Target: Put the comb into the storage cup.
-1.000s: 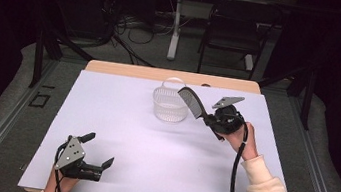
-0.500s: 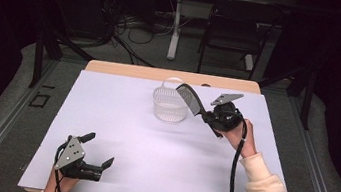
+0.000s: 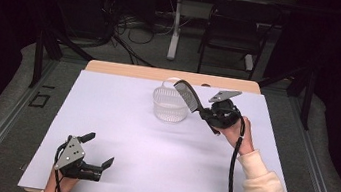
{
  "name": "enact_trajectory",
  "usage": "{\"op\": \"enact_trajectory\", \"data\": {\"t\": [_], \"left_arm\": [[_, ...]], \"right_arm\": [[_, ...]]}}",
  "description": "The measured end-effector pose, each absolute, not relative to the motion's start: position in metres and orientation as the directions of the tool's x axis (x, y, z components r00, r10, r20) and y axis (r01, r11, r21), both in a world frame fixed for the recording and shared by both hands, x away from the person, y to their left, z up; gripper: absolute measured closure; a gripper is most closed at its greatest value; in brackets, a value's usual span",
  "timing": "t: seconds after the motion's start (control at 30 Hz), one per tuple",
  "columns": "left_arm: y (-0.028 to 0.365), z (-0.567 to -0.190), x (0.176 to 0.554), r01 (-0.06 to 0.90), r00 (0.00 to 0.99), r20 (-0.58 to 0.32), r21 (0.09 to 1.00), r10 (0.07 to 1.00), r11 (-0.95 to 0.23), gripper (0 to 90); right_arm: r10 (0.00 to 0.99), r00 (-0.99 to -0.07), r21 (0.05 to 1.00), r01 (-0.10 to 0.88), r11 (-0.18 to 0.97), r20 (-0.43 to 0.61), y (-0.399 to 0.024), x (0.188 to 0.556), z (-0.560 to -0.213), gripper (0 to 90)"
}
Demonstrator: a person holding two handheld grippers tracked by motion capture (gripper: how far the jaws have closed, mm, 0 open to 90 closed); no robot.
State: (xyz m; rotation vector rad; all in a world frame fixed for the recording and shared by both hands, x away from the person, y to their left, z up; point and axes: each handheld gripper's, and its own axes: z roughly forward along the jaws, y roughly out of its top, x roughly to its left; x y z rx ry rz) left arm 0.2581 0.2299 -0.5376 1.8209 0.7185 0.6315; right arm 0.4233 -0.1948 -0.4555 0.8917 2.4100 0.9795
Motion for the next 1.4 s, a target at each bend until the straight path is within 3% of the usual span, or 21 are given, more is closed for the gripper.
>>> {"op": "enact_trajectory", "data": {"t": [1.4], "left_arm": [[0.23,-0.538,0.258,0.182,0.68,0.09,0.941,0.728,-0.286,0.0]], "right_arm": [[0.695,-0.708,0.767,0.379,0.518,-0.12,-0.185,0.431,-0.438,72.6]]}}
